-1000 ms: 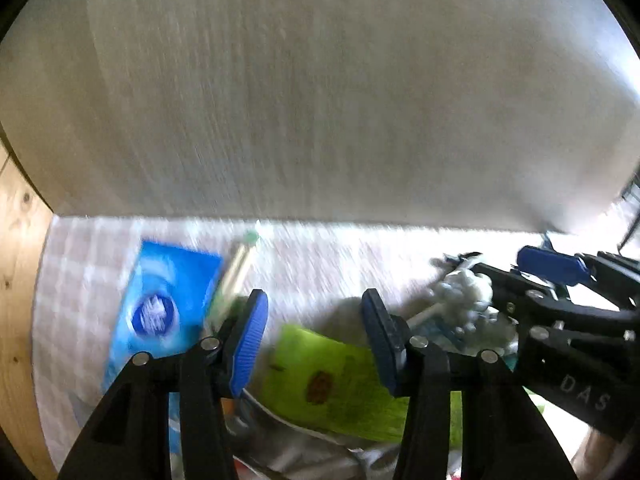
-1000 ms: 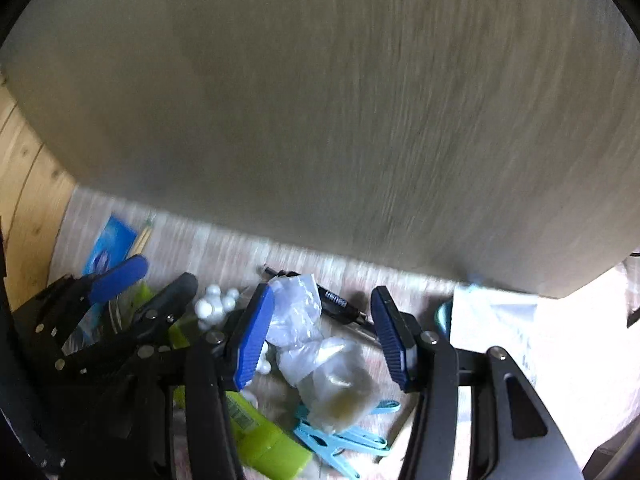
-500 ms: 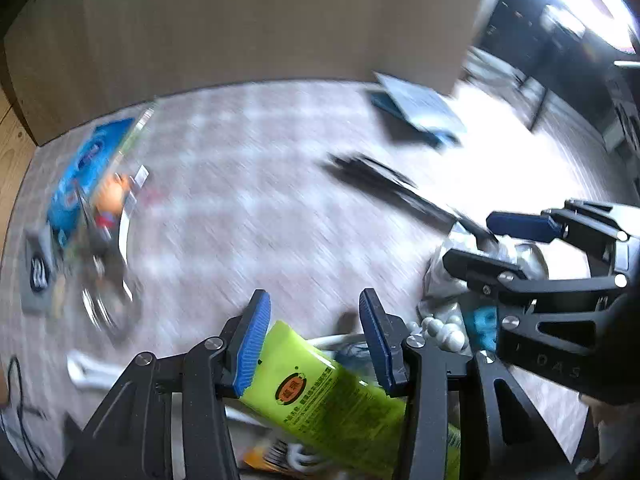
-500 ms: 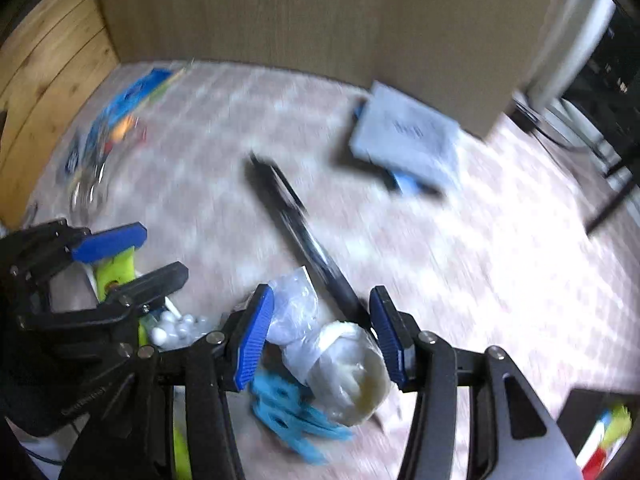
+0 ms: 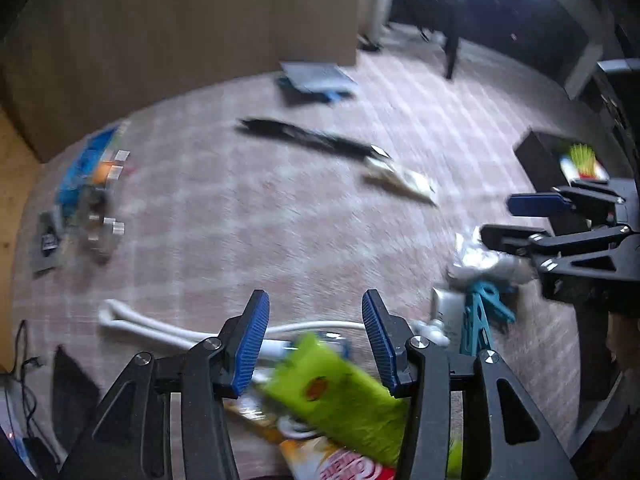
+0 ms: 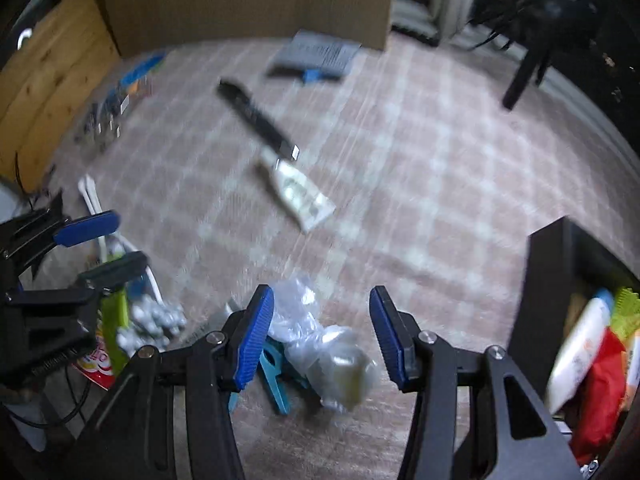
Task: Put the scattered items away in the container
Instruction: 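Move both open grippers back to the pile of items, then grasp the metal clip with the left gripper while the right grasps the black pen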
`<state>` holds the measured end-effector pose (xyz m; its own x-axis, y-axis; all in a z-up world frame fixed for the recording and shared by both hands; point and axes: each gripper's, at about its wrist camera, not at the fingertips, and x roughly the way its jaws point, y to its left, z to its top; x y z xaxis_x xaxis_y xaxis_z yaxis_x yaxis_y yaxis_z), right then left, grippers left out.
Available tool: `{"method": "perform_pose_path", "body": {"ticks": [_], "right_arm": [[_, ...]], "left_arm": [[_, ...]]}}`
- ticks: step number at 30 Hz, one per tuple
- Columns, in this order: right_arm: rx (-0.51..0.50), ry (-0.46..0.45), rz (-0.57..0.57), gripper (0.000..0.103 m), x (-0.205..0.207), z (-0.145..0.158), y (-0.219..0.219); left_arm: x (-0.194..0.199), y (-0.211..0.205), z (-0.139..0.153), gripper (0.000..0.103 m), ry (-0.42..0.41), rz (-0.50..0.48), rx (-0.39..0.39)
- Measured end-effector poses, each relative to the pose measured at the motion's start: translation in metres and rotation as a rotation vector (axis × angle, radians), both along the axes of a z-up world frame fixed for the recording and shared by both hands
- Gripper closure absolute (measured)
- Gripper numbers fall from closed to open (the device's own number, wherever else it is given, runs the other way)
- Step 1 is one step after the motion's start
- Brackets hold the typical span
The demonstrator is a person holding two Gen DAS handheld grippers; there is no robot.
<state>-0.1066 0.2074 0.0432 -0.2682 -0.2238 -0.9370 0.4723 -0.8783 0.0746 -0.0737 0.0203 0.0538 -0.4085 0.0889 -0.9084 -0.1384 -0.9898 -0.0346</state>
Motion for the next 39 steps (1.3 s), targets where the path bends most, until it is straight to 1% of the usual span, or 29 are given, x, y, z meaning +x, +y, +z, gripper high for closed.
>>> {"method": "perform_pose_path", "body": {"ticks": [3,4,5,8,9,11,13,15,18,19,22,27,31,36,39], "right_arm": [[-0.063,0.029,-0.027,0.054,-0.009,0.02,0.005],[-0.076,0.04,-0.029,0.054,-0.014,0.023,-0.001],[-0.075,0.048,-0.028,0.054,-0.016,0.023,-0.012],[-0.069,0.071,-0.011,0.054,-0.021,0.031,-0.017],[-0.07,0.072,-0.004,0.054,-0.026,0.03,-0.025],[-0.068,0.067,0.006,0.054,-0.036,0.026,-0.045],[-0.081,0.055,0.017,0.054,-0.043,0.028,-0.049],[-0.078,0.05,0.037,0.054,-0.05,0.029,-0.057],[-0.039,0.05,0.066,0.057,-0.063,0.024,-0.068],[-0.038,0.039,0.074,0.057,-0.066,0.023,-0.069],[-0.035,0.006,0.097,0.057,-0.076,0.014,-0.081],[0.0,-0.026,0.138,0.058,-0.09,-0.002,-0.101],[0.03,-0.037,0.143,0.058,-0.1,-0.014,-0.11],[0.055,-0.058,0.156,0.059,-0.107,-0.029,-0.118],[0.078,-0.064,0.171,0.063,-0.109,-0.038,-0.125]], "left_arm": [[-0.007,-0.038,0.013,0.057,0.029,0.093,-0.014],[-0.01,-0.053,0.016,0.057,0.03,0.134,-0.021],[-0.016,-0.062,0.015,0.057,0.027,0.167,-0.023],[-0.032,-0.098,0.013,0.056,0.009,0.253,-0.014],[-0.039,-0.106,0.012,0.056,0.001,0.271,-0.01],[-0.045,-0.122,0.008,0.052,-0.009,0.302,-0.002],[-0.053,-0.133,0.006,0.052,-0.005,0.326,-0.001],[-0.065,-0.144,0.0,0.052,-0.016,0.347,-0.017],[-0.079,-0.16,-0.012,0.057,-0.047,0.377,-0.017],[-0.082,-0.164,-0.014,0.059,-0.054,0.384,-0.012],[-0.091,-0.172,-0.023,0.06,-0.083,0.386,0.012],[-0.104,-0.177,-0.035,0.06,-0.11,0.386,0.023],[-0.11,-0.176,-0.046,0.068,-0.135,0.38,0.001],[-0.112,-0.177,-0.055,0.073,-0.153,0.384,0.001],[-0.113,-0.177,-0.057,0.076,-0.152,0.382,-0.007]]}}
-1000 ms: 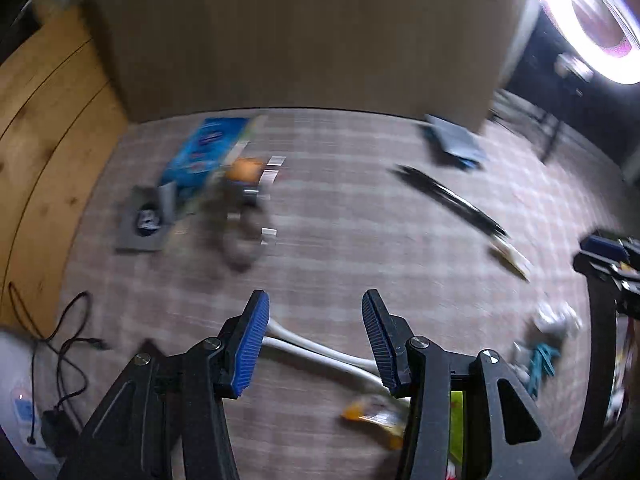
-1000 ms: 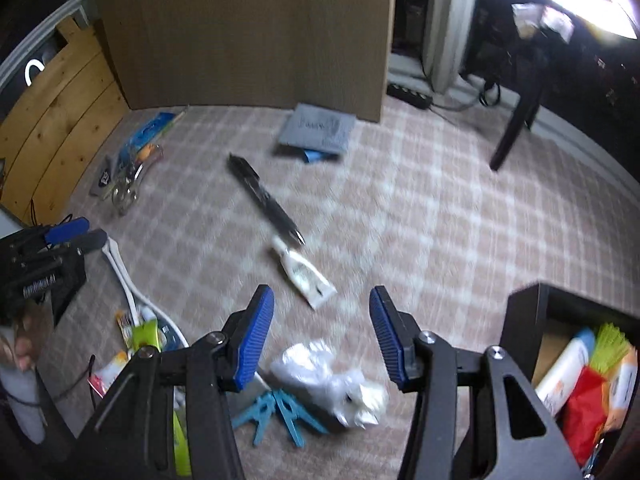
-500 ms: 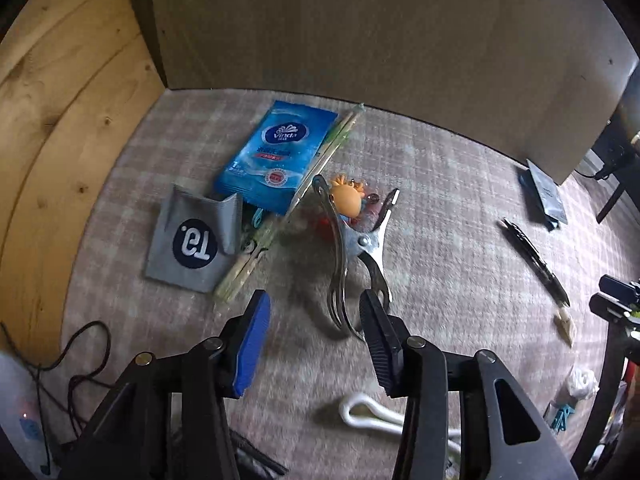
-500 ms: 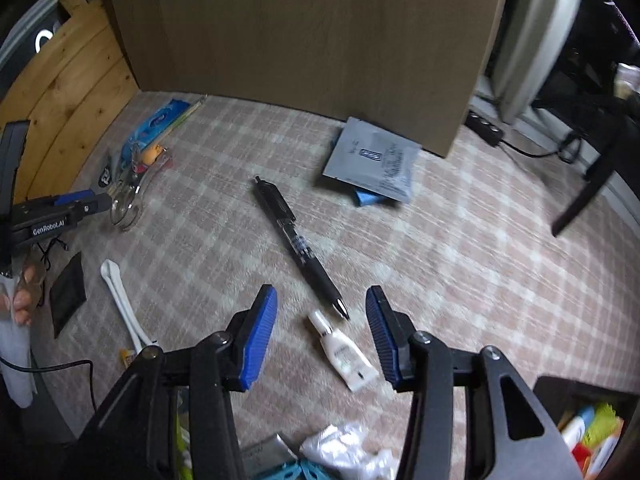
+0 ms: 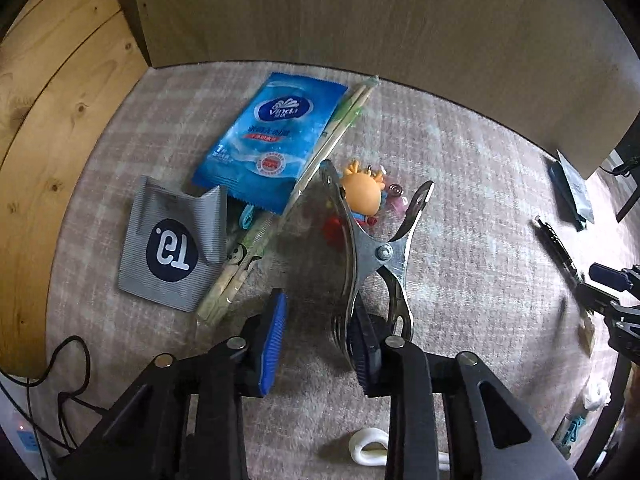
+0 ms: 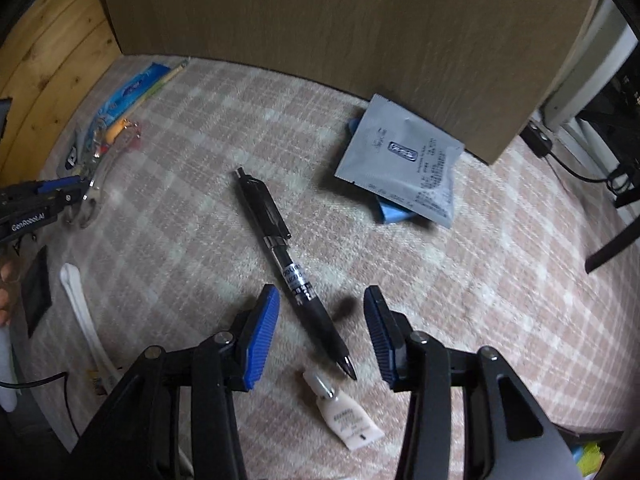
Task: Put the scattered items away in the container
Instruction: 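Grasp the metal clip with the left gripper while the right grasps the black pen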
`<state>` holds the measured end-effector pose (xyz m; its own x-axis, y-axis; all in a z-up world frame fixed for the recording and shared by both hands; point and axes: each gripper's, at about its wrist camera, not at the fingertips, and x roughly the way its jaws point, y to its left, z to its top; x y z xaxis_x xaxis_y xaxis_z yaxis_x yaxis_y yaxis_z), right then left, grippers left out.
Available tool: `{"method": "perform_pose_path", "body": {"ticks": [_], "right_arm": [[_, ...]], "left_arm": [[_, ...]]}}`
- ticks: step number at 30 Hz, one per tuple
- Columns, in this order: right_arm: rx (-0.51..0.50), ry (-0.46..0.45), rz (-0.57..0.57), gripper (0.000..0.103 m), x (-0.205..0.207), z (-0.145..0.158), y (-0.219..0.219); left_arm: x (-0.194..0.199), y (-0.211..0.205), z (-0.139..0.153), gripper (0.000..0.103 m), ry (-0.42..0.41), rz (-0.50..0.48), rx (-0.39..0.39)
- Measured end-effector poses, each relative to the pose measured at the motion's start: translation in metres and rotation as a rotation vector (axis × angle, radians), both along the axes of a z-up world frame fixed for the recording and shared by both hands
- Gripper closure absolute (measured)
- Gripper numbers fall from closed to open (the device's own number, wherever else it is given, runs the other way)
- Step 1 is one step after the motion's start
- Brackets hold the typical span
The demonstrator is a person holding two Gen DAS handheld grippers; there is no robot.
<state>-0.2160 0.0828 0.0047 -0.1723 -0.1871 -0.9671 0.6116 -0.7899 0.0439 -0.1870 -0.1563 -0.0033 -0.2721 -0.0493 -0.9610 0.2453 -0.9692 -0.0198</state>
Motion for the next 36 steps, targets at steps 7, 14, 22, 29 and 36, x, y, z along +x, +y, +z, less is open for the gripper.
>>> {"method": "perform_pose_path", "body": {"ticks": [7,14,22,29,36], "right_arm": [[0.008,0.029,-0.004,0.075,-0.001,-0.003,-0.01],[0.001,0.043,-0.044,0.091,0.006,-0.002,-0.008],[-0.1,0.045,-0.103,0.091,0.015,0.022,0.009],[-0.154,0.068,-0.133,0.092,0.027,0.05,0.019],[-0.194,0.094,-0.205,0.092,0.057,0.085,0.06]], "left_arm": [[-0.002,0.001,0.001,0.092,0.014,0.011,-0.029],[0.01,-0.003,0.006,0.099,0.029,0.051,-0.033],[0.037,-0.015,0.036,0.099,0.076,0.097,-0.029],[0.049,-0.013,0.065,0.099,0.125,0.088,-0.006],[0.063,0.042,0.106,0.099,0.178,-0.012,0.019]]}}
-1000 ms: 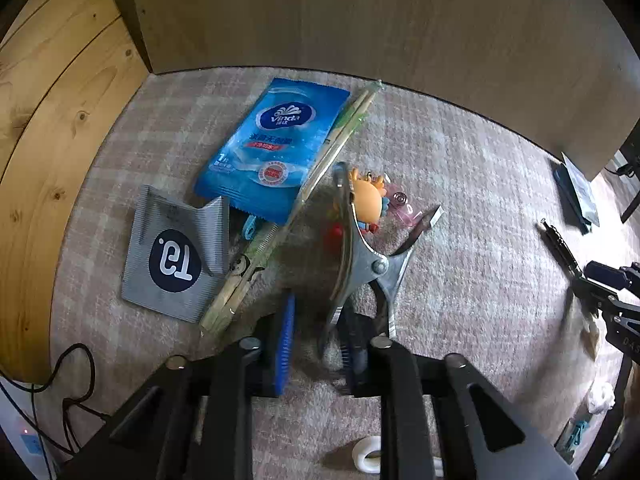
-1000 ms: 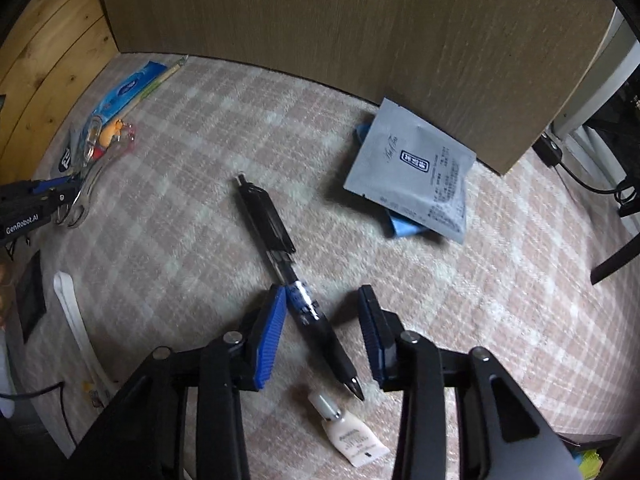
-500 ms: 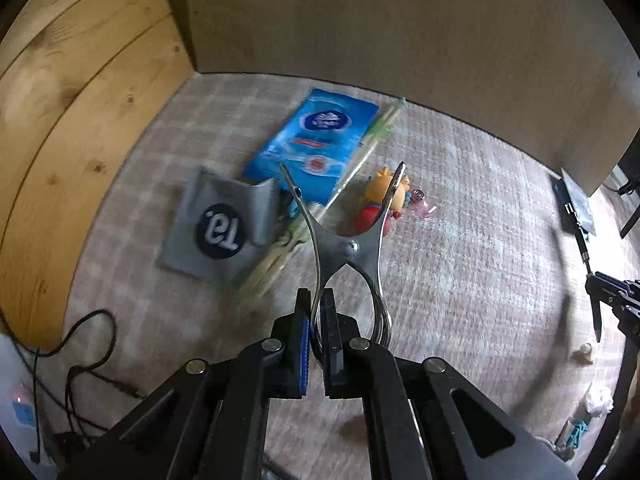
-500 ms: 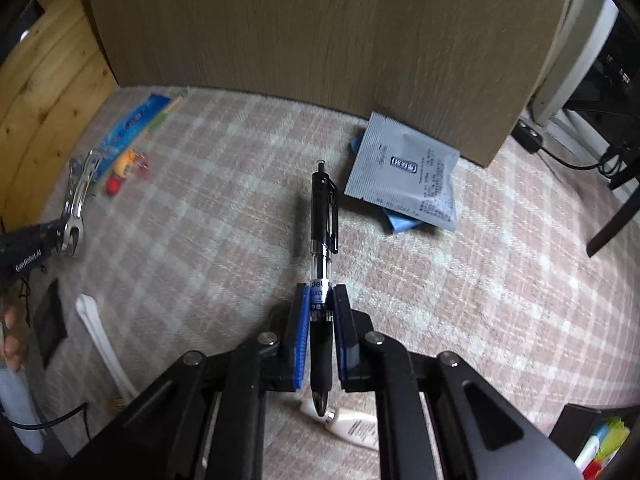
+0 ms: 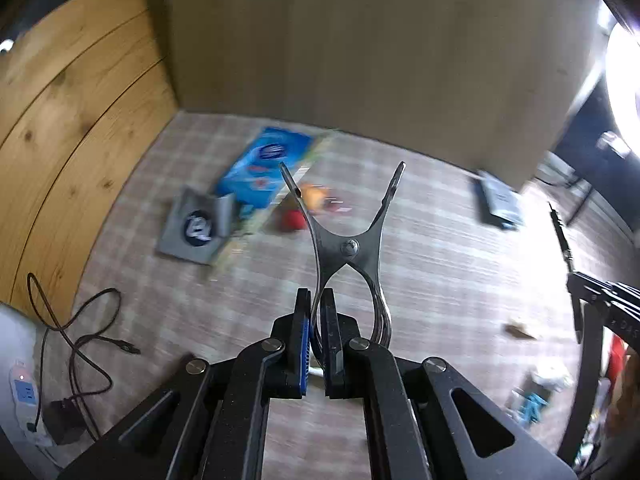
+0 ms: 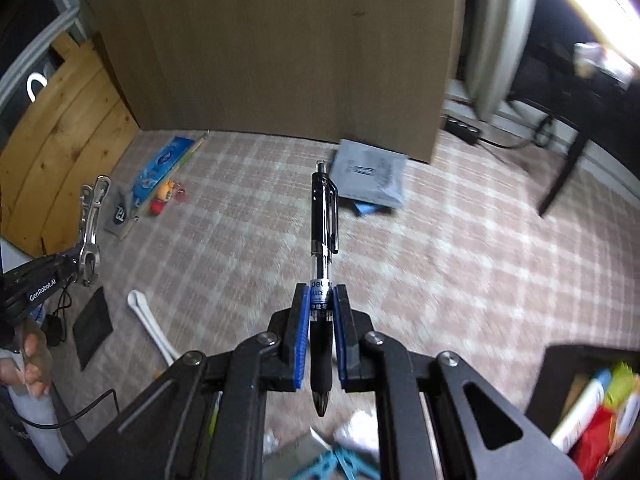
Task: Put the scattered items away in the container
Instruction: 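Grasp the metal clip with the left gripper while the right grasps the black pen, then carry the metal clip and black pen to the black box and release both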
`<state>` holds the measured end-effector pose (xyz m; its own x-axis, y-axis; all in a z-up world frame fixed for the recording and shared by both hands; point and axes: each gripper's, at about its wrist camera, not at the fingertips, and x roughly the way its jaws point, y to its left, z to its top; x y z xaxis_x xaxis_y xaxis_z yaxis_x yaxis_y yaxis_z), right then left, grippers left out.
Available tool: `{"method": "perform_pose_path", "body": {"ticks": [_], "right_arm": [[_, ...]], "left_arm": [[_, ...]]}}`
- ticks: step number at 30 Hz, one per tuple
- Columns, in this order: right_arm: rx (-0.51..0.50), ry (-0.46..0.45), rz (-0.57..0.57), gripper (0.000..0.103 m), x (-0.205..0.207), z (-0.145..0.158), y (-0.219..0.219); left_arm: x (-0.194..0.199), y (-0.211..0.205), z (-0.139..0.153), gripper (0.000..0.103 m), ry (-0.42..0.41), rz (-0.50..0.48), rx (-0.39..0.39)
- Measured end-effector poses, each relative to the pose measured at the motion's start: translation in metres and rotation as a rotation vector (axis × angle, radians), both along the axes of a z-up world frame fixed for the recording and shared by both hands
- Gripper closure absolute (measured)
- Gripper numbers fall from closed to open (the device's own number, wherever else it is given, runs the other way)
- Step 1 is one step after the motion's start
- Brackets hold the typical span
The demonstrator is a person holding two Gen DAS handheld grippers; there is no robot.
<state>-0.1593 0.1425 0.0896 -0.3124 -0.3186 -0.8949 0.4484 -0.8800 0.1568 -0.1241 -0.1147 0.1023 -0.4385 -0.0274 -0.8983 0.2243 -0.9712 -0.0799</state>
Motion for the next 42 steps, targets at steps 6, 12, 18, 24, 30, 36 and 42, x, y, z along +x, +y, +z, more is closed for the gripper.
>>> {"method": "perform_pose_path", "body": {"ticks": [6,12,18,24,30,36,42], "right_arm": [[-0.006,0.036,-0.108,0.092,0.029,0.024,0.065],[0.011,0.059,-0.238,0.092,0.055,0.034,0.15],[0.037,0.066,-0.389,0.091,0.086,0.039,0.245],[0.069,0.065,-0.55,0.091,0.123,0.046,0.339],[0.088,0.049,-0.673,0.091,0.155,0.042,0.406],[0.097,0.034,-0.736,0.091,0.177,0.038,0.438],[0.067,0.047,-0.774,0.057,0.187,0.043,0.45]], "left_arm": [[0.01,0.077,0.031,0.099,0.054,-0.149,0.014],[0.02,0.166,0.042,0.099,0.081,-0.306,0.046],[0.039,0.257,0.041,0.099,0.077,-0.478,0.076],[0.073,0.349,0.034,0.099,0.051,-0.659,0.077],[0.108,0.418,0.029,0.099,0.029,-0.803,0.094],[0.126,0.46,0.032,0.099,0.023,-0.879,0.103],[0.139,0.475,0.037,0.045,0.059,-0.913,0.103]]}}
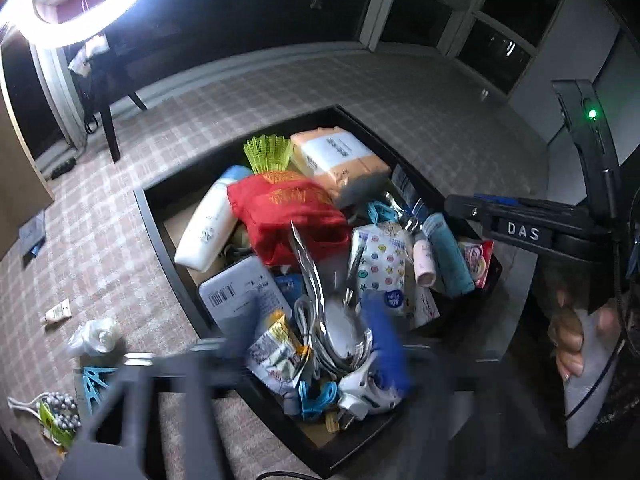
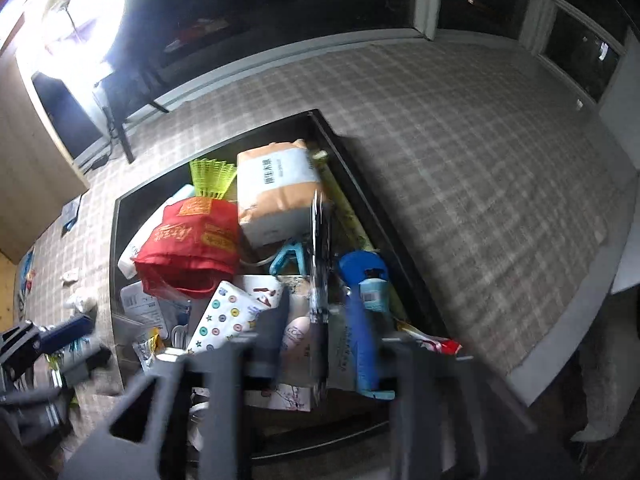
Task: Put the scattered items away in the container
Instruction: 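Carry the metal clip and black pen to the black box and release both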
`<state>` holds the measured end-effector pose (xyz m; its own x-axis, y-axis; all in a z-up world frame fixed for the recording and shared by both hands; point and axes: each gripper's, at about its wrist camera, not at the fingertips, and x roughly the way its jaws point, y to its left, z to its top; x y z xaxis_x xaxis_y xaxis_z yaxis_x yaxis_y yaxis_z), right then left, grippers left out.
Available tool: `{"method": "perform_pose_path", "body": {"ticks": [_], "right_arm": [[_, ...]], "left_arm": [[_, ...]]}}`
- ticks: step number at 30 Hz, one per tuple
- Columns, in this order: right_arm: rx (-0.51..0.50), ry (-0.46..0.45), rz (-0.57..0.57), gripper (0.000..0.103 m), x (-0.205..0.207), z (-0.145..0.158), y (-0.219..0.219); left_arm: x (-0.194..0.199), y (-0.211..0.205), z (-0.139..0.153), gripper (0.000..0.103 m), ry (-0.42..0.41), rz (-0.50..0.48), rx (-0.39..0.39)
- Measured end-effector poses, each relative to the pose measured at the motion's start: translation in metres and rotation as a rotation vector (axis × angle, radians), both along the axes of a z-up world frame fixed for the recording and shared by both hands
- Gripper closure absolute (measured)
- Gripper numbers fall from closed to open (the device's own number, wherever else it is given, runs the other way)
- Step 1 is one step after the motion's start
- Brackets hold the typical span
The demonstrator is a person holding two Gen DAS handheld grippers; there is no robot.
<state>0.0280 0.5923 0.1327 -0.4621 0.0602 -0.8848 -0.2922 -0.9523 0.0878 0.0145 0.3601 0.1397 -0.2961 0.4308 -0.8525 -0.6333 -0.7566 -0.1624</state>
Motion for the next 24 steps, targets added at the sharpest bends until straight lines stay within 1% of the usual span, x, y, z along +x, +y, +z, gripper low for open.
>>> {"method": "perform_pose_path", "body": {"ticks": [1,2,7,11,17,20,24], "right_arm": [[-0.002,0.01,-0.001,0.057,0.002,0.002,0.001],[0.0,0.015,-0.002,0.057,0.002,0.003,0.001],[-0.004,0.035,0.018,0.057,0.0,0.01,-0.007],[-0.009,0.041,0.06,0.057,-0.006,0.01,-0.025],[-0.025,0.041,0.14,0.057,-0.022,0.007,-0.067],[-0.033,0.037,0.202,0.057,-0.033,0.005,-0.095],[-0.039,0.034,0.294,0.057,-0.048,0.002,-0.136]], "left_arm": [[0.001,0.0,0.001,0.05,0.011,-0.003,-0.008],[0.002,-0.001,0.0,0.051,0.016,-0.002,-0.017],[-0.003,-0.015,-0.005,0.052,-0.001,0.034,-0.03],[-0.008,-0.037,-0.008,0.052,-0.01,0.086,-0.034],[-0.021,-0.081,-0.01,0.053,-0.015,0.18,-0.04],[-0.029,-0.107,-0.013,0.053,-0.014,0.235,-0.049],[-0.041,-0.154,-0.016,0.053,-0.02,0.337,-0.058]]}}
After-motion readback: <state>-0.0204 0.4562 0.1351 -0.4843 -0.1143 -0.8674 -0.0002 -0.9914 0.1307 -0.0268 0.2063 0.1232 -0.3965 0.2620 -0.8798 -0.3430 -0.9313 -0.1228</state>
